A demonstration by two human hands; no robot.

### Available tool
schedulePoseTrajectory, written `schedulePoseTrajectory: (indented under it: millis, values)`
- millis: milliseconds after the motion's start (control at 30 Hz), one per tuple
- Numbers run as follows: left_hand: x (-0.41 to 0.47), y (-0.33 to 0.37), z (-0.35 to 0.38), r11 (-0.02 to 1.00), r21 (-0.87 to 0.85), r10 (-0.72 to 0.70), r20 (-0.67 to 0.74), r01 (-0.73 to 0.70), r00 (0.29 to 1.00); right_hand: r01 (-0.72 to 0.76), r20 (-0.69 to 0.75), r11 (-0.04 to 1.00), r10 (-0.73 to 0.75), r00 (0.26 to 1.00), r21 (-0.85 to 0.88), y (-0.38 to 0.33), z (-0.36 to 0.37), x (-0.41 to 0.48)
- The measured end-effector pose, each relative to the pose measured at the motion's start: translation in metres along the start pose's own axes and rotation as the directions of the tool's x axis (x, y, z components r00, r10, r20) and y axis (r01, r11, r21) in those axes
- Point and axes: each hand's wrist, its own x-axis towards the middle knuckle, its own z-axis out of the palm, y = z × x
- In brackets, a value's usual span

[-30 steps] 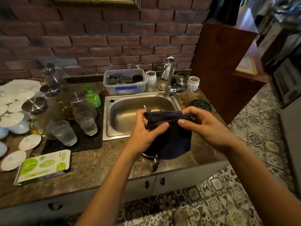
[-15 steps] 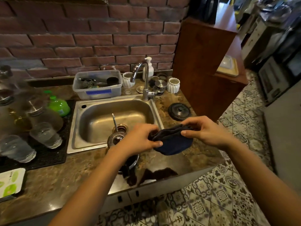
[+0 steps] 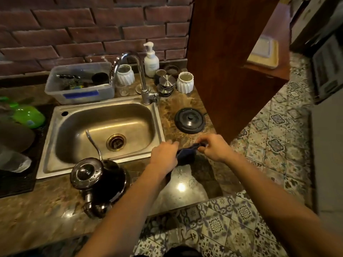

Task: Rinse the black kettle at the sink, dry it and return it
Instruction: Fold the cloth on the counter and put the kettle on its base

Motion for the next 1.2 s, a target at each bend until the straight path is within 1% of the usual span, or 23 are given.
schedulePoseTrajectory:
  millis: [100,233,367,500,600,733,833,933,1000,1100,1200]
  values:
    - [-0.005,0.006,0.019,1.0,-0.017,0.005,0.051,-0.005,0.999,0.013,0.038,0.999,-0.015,0.999,0.039,0.023,0.017,-0.004]
    - [-0.021,0.009,0.044,1.0,-0.012,-0.019,0.178,0.021,0.984,0.018,0.146,1.0,-0.021,0.989,0.022,0.055,0.043,-0.019]
    - [-0.041,0.013,0.065,0.999,0.015,-0.042,0.234,0.039,0.971,0.037,0.213,0.999,-0.036,0.976,-0.001,0.073,0.067,-0.039]
    - [-0.057,0.016,0.082,0.999,0.012,-0.046,0.254,0.044,0.966,0.112,0.185,0.993,-0.101,0.977,-0.047,0.081,0.082,-0.049]
    - [-0.068,0.014,0.093,0.998,-0.004,-0.056,0.243,0.058,0.968,0.151,0.181,0.986,-0.136,0.974,-0.069,0.088,0.094,-0.055]
    - [-0.078,0.011,0.099,0.999,-0.019,-0.045,0.211,0.051,0.976,0.164,0.174,0.981,-0.145,0.974,-0.104,0.092,0.102,-0.06]
    - [-0.083,0.009,0.102,0.998,-0.029,-0.041,0.197,0.048,0.98,0.142,0.175,0.983,-0.12,0.977,-0.12,0.09,0.101,-0.059]
    - [-0.091,0.006,0.104,0.998,-0.045,-0.042,0.196,0.051,0.98,0.111,0.138,0.985,-0.093,0.986,-0.133,0.083,0.105,-0.06]
    - [-0.096,0.004,0.103,0.997,-0.059,-0.041,0.191,0.053,0.981,0.119,0.087,0.983,-0.107,0.99,-0.141,0.075,0.109,-0.06]
    - [-0.104,-0.002,0.096,0.994,-0.092,-0.049,0.17,0.065,0.984,0.135,0.022,0.985,-0.134,0.991,-0.106,0.054,0.118,-0.06]
    - [-0.117,-0.017,0.085,0.979,-0.182,-0.074,0.118,0.094,0.99,0.125,-0.024,0.992,-0.125,0.992,0.017,0.019,0.134,-0.061]
